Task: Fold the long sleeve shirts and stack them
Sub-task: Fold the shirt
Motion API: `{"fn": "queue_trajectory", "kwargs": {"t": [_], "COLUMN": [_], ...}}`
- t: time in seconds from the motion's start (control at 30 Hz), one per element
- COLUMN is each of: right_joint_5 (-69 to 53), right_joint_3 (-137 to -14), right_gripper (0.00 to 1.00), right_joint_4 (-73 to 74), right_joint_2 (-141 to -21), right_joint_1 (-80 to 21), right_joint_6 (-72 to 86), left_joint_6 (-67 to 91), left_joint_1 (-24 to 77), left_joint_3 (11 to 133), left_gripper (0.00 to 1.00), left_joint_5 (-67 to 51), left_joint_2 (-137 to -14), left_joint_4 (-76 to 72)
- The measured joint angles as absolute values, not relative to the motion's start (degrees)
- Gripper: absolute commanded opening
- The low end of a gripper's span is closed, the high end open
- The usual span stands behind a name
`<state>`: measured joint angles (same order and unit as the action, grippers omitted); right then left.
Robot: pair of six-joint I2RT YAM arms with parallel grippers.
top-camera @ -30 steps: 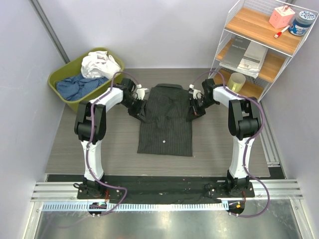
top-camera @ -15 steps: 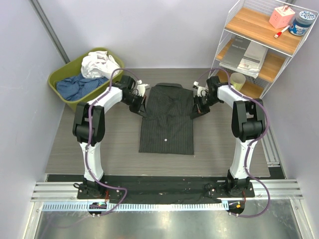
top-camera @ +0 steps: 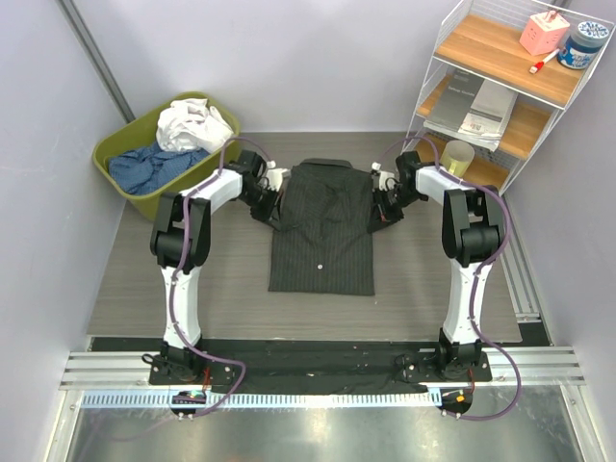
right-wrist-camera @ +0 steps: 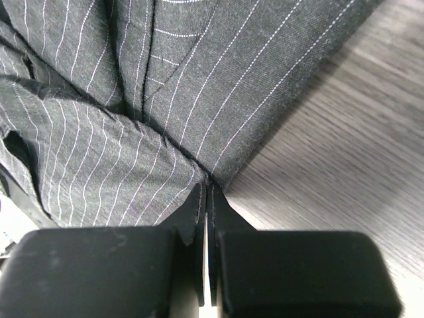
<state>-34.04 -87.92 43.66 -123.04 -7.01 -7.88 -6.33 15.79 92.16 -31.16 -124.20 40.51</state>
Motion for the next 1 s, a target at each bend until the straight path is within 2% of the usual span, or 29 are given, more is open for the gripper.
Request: {"fn": "queue_trajectory", "kwargs": {"t": [0.07, 0.1, 0.13, 0.17, 0.2, 0.3, 0.37, 0.4, 0.53, 0.67, 0.7, 0.8, 1.0], "right_joint_5": [-33.8, -33.6, -33.4, -33.2, -32.9, -32.0, -31.9, -31.4, -30.9, -33.1, -34.2, -37.1, -42.8], "right_joint_3": [-88.1, -88.3, -88.8, -89.1, -89.7, -90.5, -90.4, -90.1, -89.0, -89.0, -89.1, -89.9, -92.2], "right_gripper": [0.02, 0.03, 0.05, 0.12, 0.15, 0.32, 0.44, 0.47, 0.49, 0.43, 0.42, 0.38, 0.35], "right_joint_4": [43.6, 43.7, 43.8, 43.9, 44.0, 44.1, 44.6, 45.0, 47.1, 47.2, 46.6, 45.0, 41.4], "right_joint_2": [-123.0, -123.2, -123.4, -123.5, -123.7, -123.7, -122.9, -122.2, -117.1, -110.8, -109.3, -109.2, -116.7], "right_joint_1": [-7.0, -7.2, -7.4, -7.5, -7.7, -8.1, -8.3, -8.4, -8.4, -9.3, -10.5, -14.8, -24.4], "right_joint_6": [-8.1, -8.3, -8.5, -8.7, -9.0, -9.7, -10.5, -11.1, -12.8, -13.3, -13.1, -12.0, -10.4], "left_joint_6": [-6.2, -6.2, -6.2, -6.2, -6.1, -6.3, -6.5, -6.7, -10.3, -17.1, -19.8, -24.2, -30.5], "left_joint_1": [15.8, 15.8, 15.8, 15.8, 15.8, 15.4, 14.5, 14.0, 12.6, 16.8, 20.8, 30.7, 50.0], "left_joint_3": [92.5, 92.5, 92.5, 92.4, 92.3, 91.0, 88.4, 86.4, 76.6, 64.0, 59.2, 49.9, 33.5], "left_gripper": [0.02, 0.05, 0.12, 0.23, 0.4, 0.52, 0.56, 0.61, 0.63, 0.59, 0.59, 0.58, 0.54], "left_joint_5": [-30.8, -30.7, -30.5, -30.5, -30.4, -31.2, -31.6, -31.7, -32.4, -30.5, -28.1, -21.8, -5.2], "left_joint_2": [-124.4, -124.4, -124.4, -124.3, -124.2, -122.5, -119.5, -117.3, -103.3, -83.7, -77.5, -70.3, -69.2], "left_joint_4": [40.6, 40.5, 40.5, 40.5, 40.4, 40.0, 38.7, 38.0, 35.2, 30.7, 28.3, 22.3, 12.6]}}
